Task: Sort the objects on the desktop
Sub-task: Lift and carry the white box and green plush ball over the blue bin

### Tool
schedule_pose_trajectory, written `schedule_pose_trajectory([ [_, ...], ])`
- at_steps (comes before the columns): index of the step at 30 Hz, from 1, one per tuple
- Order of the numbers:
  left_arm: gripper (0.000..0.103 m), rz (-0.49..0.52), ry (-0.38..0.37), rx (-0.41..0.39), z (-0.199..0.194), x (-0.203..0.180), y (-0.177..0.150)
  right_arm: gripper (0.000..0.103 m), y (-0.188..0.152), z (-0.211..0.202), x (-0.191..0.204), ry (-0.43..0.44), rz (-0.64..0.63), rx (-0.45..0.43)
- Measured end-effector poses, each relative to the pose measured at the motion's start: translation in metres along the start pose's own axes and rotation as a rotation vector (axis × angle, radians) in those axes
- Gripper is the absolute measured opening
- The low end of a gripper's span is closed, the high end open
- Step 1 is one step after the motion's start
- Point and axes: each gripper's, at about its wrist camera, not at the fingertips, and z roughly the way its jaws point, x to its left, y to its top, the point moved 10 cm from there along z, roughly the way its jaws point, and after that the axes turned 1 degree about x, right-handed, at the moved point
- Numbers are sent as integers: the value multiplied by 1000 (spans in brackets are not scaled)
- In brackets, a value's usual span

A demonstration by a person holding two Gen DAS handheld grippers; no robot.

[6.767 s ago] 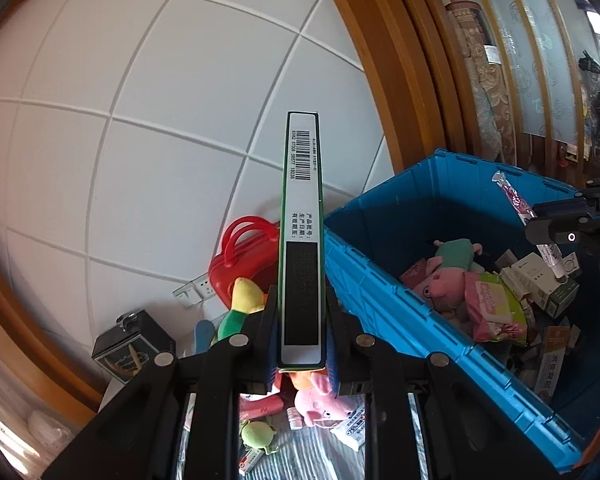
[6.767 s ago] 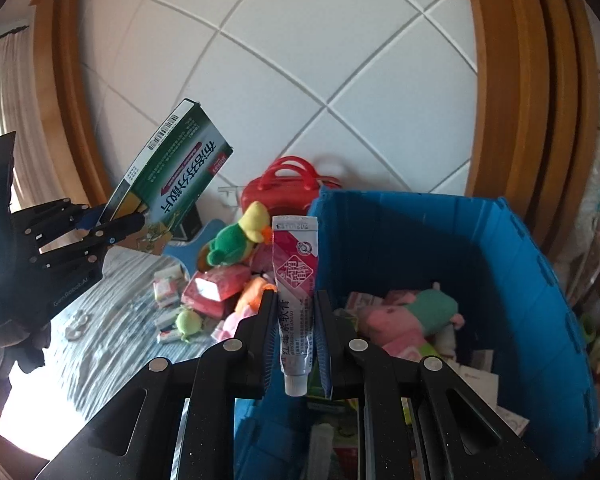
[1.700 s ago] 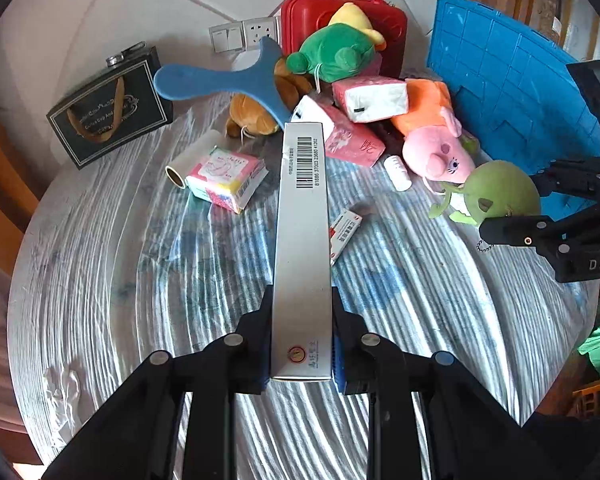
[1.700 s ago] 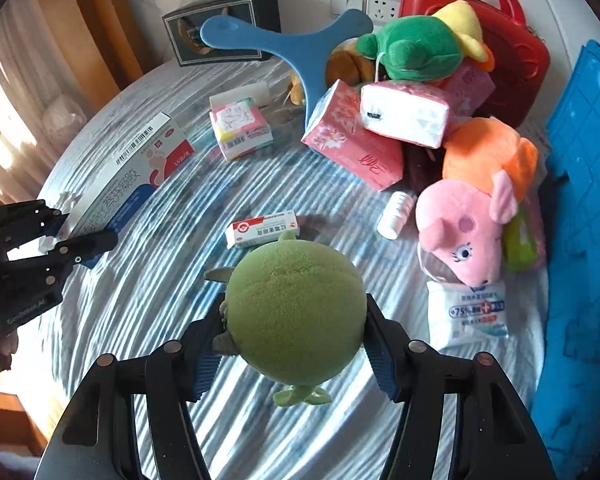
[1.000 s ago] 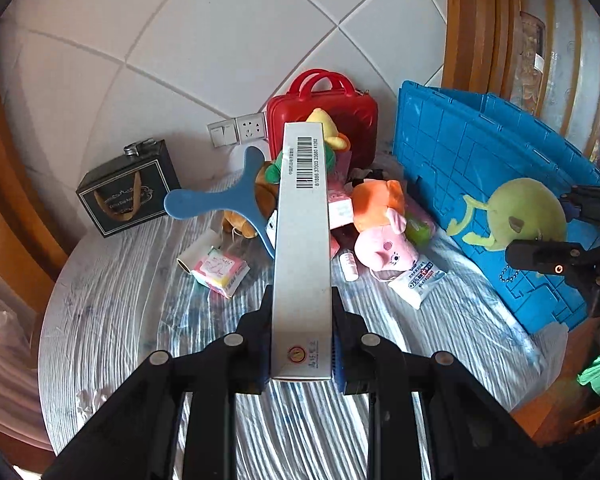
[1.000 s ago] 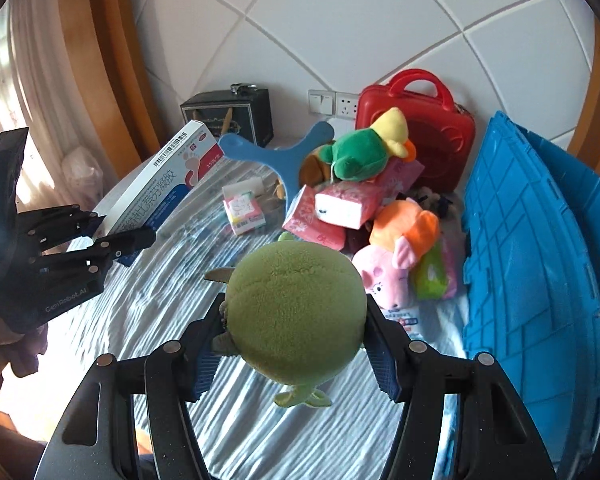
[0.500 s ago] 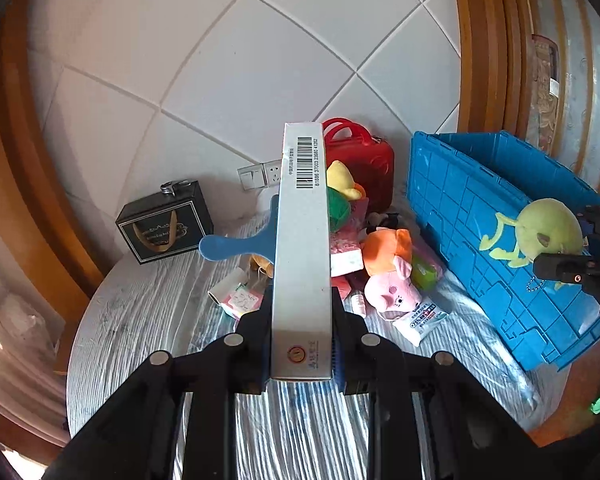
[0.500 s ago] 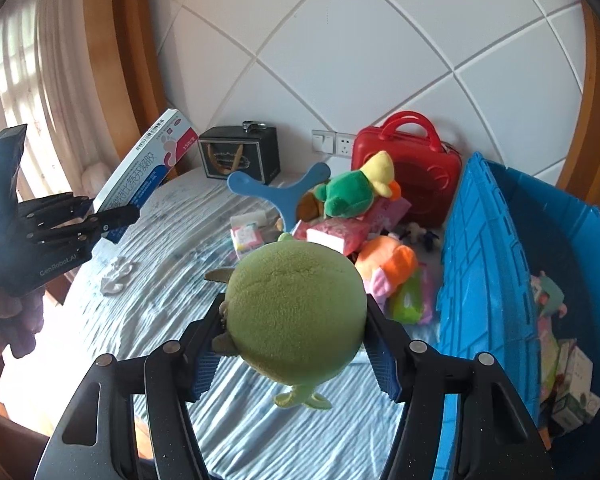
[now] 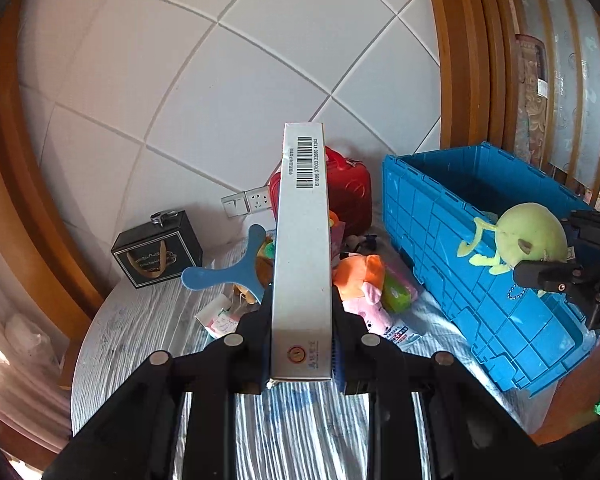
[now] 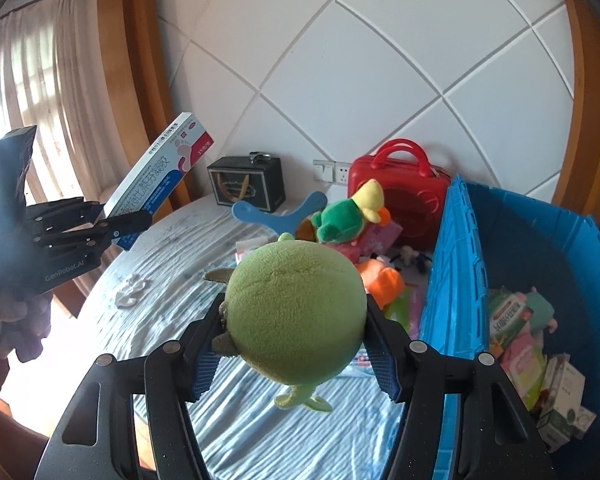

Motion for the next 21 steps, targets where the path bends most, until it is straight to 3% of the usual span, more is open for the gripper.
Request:
schedule_pose_trajectory([
  [21, 22, 67, -53, 8, 30, -99, 40, 63, 5, -42, -73, 8, 34, -67],
])
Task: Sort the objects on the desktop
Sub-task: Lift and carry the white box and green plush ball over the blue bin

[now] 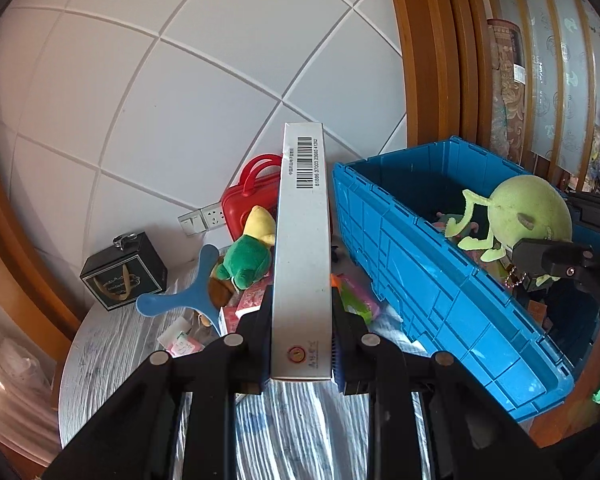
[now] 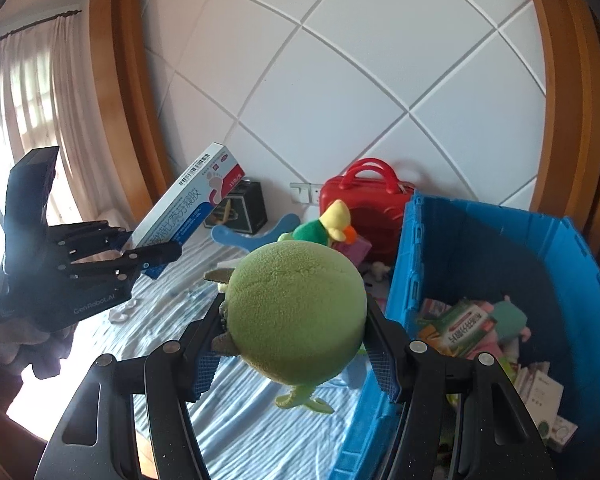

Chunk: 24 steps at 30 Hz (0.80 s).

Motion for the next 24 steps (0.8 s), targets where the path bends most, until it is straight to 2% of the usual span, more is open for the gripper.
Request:
schedule_pose_trajectory([
  [5, 22, 25, -46, -8, 11, -32, 18, 63, -5, -7, -22, -22, 29, -9],
  [14, 22, 154, -126, 3, 29, -101, 44, 63, -20, -29, -87, -106, 153, -34],
  [20, 22, 215, -237, 34, 46, -158, 55, 63, -36, -42, -129, -159, 228, -38],
  [24, 22, 250, -264, 33, 64, -186, 68, 63, -45, -49, -151, -193, 253, -31],
])
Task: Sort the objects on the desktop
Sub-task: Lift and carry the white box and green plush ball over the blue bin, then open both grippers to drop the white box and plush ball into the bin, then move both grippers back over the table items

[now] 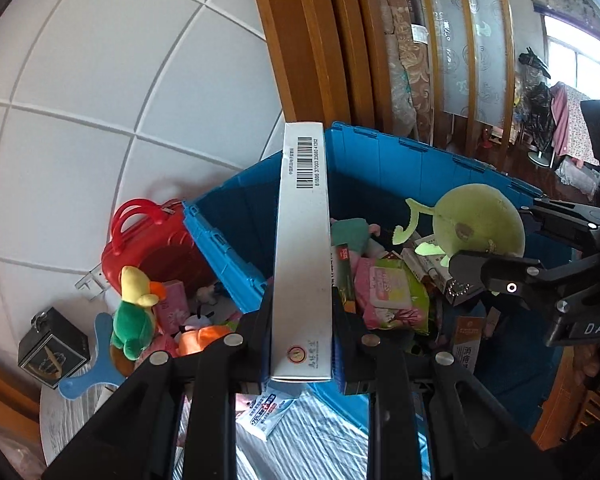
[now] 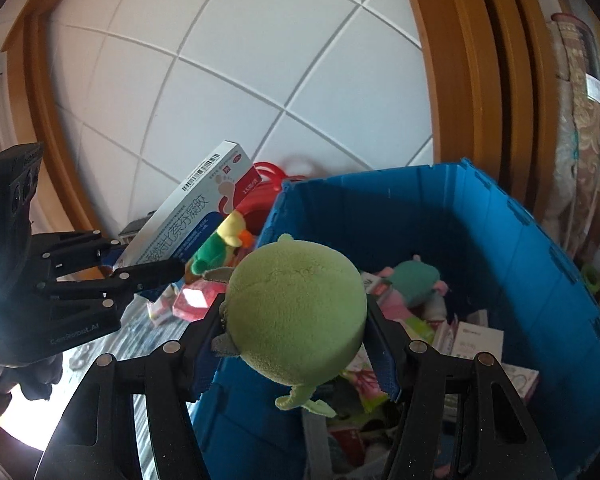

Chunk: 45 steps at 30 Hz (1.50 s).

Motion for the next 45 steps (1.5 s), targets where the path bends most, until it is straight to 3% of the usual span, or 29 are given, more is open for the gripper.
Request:
schedule_pose_trajectory([
  [9, 22, 50, -99, 30, 41, -32, 37, 63, 8, 3, -45, -74, 53, -2],
  [24, 22, 60, -127, -20, 65, -42, 74, 64, 23, 14, -89, -159, 79, -14],
  [26, 22, 35, -152, -58, 60, -40, 81, 72, 23, 17, -96, -181, 92, -16],
  [27, 28, 19, -177, -70, 58, -40, 84, 81, 23, 17, -97, -194, 90, -14],
  [28, 49, 6, -195, -62, 58, -40, 84, 102, 23, 19, -99, -206, 87, -9],
  [30, 78, -28, -201, -59, 57, -35, 84, 103, 23, 21, -97, -203, 77, -8],
  [34, 79, -88, -197, -43, 59, -21, 71, 103, 17, 25, -93, -182, 81, 9],
  [45, 79, -117, -168, -24, 39, 11, 23, 103, 22, 21, -51, -154, 21, 8],
])
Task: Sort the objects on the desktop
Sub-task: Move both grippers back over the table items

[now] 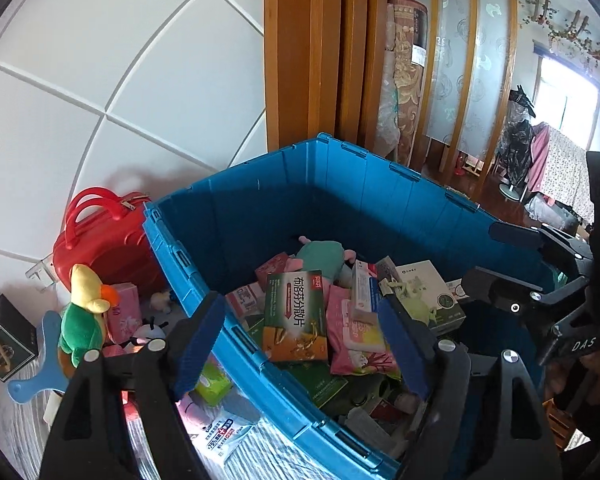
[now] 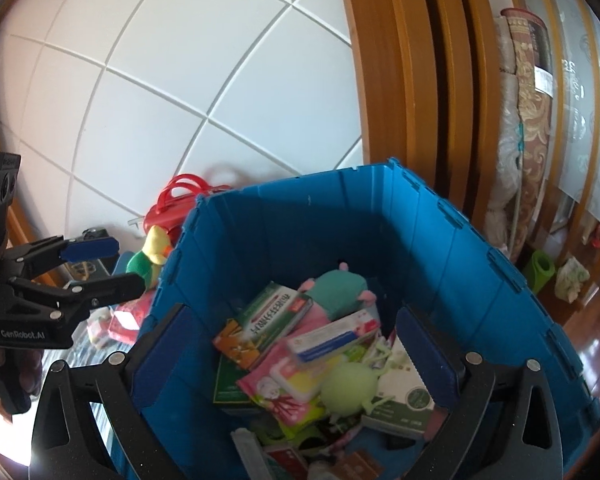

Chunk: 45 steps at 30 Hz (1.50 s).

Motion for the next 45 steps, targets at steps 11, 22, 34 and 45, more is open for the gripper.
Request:
schedule_pose_trajectory([
  [11, 79, -100, 40, -48, -55, 67, -45, 103, 0, -6, 102, 61, -130, 8],
  [22, 79, -262, 159, 22, -94, 180, -147, 103, -28, 18, 222, 159, -231, 81],
  [34, 79, -403, 291, 105, -125, 300, -253, 103, -68, 78, 305, 189, -286, 177],
  [45, 79, -484, 381, 110, -108, 403, -287, 103, -87, 147, 342, 167, -325, 242],
])
